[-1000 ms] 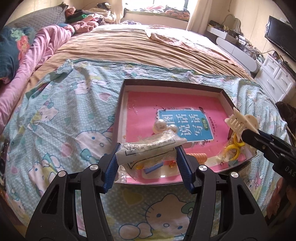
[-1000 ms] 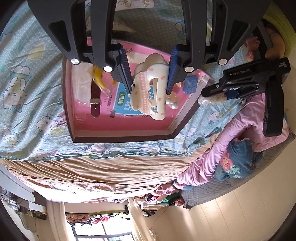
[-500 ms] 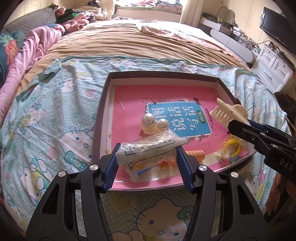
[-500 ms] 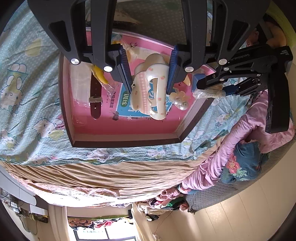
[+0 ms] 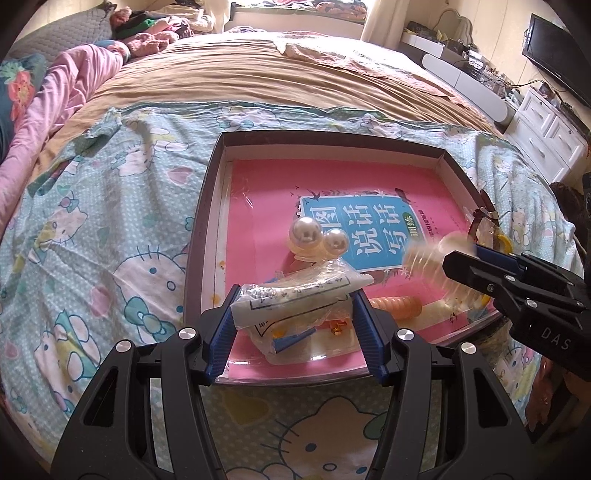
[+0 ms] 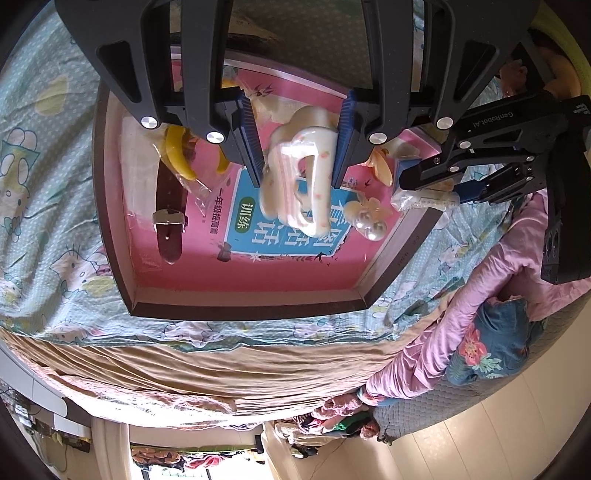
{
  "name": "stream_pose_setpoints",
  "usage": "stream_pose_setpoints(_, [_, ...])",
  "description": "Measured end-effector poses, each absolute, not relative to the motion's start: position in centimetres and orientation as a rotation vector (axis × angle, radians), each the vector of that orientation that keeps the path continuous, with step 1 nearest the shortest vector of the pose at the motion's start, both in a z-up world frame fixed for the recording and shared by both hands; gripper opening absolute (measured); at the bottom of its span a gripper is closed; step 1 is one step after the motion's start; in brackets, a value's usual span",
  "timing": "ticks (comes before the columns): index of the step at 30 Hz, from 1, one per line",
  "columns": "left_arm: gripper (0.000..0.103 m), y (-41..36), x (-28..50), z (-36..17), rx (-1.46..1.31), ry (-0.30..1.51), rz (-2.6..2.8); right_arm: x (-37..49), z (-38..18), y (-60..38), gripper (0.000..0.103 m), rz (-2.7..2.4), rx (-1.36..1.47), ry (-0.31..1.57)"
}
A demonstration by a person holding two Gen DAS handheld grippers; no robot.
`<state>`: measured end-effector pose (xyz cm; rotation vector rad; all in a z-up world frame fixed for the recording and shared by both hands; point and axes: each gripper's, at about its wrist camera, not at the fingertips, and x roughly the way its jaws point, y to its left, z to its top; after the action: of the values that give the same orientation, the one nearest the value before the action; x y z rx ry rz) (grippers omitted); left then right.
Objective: Organize jewelry
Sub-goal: 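Lower the barrette and claw clip into the box and open both tools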
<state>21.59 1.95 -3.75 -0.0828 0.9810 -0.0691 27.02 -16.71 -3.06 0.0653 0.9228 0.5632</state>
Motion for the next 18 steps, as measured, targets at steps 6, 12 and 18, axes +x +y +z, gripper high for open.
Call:
stream_pose_setpoints(6, [0.05,2.0,21.7,-3.8,-0.084,0.983,-0.07,26.9,-2.7,-17.3,0.045,0.558,0.081,0.912])
stream_pose_setpoints(12, [0.051,2.0,21.6,-4.1,-0.094,0.991,-0.068,26.4,-1.4,-18.6,0.057,0.544,0.11,0.876])
stream_pose_setpoints(18, [0.059,1.9,21.4,-3.8,-0.1,0.989,-0.064,25.7,-0.1,-19.8,0.072,0.526,0.133,0.84])
